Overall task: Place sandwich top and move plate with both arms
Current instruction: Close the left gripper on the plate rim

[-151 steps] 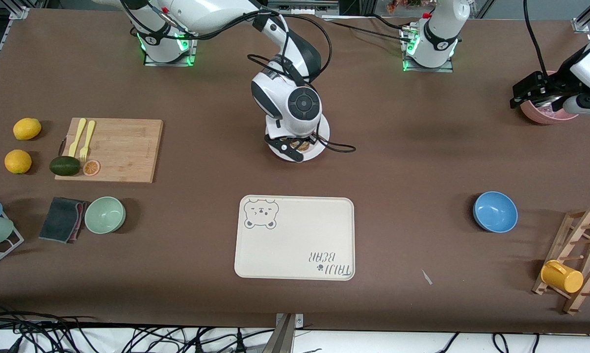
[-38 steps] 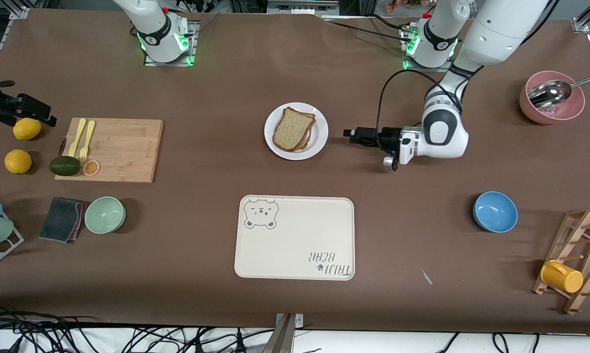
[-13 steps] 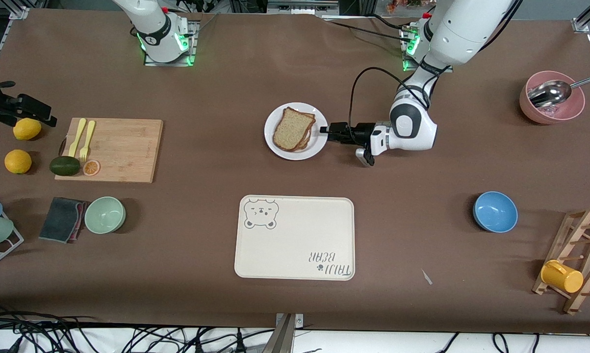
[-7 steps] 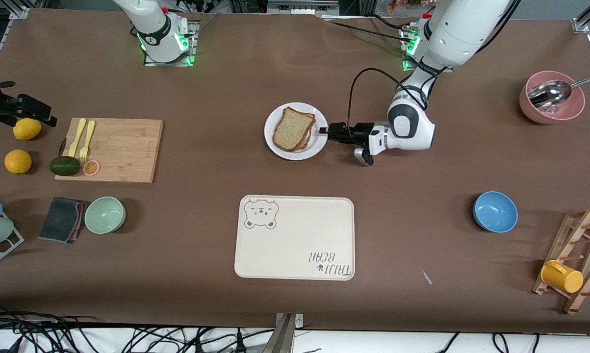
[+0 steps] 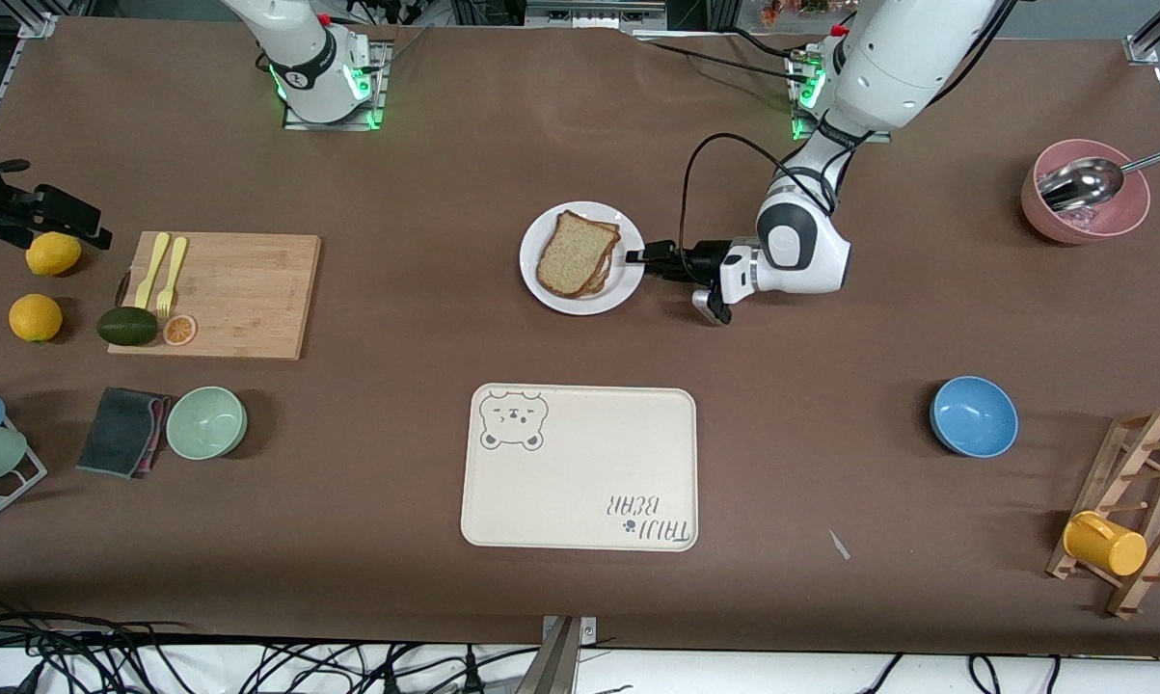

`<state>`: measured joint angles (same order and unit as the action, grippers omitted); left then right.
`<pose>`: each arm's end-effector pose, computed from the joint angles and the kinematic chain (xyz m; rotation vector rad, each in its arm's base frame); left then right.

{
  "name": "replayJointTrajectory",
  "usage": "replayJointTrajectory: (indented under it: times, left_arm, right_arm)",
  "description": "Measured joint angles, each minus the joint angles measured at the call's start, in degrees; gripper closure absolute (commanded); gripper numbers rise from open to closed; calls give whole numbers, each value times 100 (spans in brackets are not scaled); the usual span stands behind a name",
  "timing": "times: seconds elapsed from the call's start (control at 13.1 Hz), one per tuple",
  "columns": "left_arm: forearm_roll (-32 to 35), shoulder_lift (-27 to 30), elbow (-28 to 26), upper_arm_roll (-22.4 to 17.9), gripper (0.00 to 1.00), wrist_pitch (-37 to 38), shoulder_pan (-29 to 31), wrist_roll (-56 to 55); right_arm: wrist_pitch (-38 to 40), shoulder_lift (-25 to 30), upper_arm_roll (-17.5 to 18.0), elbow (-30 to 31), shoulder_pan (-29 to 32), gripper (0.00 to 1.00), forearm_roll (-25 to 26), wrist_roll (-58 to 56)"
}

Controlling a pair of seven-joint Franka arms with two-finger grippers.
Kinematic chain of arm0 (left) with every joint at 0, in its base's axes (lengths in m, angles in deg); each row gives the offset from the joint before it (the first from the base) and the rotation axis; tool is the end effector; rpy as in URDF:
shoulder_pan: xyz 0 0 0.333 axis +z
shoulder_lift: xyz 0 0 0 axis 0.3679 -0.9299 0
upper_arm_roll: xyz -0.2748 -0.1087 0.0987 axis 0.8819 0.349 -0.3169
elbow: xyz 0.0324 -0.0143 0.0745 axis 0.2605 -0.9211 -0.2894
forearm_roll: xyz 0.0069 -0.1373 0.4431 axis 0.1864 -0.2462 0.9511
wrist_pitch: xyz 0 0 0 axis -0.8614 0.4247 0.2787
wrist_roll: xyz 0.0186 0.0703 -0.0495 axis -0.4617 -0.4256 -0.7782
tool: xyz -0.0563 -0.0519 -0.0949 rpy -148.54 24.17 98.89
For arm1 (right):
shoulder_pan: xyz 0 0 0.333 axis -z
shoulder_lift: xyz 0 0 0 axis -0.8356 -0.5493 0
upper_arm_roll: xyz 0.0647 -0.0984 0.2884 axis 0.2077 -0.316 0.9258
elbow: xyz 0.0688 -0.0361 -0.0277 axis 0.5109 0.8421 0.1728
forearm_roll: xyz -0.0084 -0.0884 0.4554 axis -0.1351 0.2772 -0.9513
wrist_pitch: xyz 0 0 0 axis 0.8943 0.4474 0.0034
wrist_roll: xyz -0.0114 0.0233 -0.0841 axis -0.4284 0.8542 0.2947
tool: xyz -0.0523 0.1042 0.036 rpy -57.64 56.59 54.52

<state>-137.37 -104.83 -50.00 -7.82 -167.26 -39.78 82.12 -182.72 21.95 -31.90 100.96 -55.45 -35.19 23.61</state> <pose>0.4293 -0.3072 0.0237 2.0213 -0.0755 -0.2451 0.6258 -0.0616 0.5502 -3.1066 0.0212 0.0698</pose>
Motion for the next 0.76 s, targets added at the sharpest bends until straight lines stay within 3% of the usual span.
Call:
replayJointTrajectory:
  times: [0.53, 0.76]
  left_arm:
    - [-31, -18, 4, -10, 100, -52, -79, 3]
    - [-31, -24, 6, -13, 100, -75, -79, 7]
  right_arm:
    - [0, 0, 0, 0, 0, 0, 0, 0]
    - [0, 0, 0, 0, 0, 0, 0, 0]
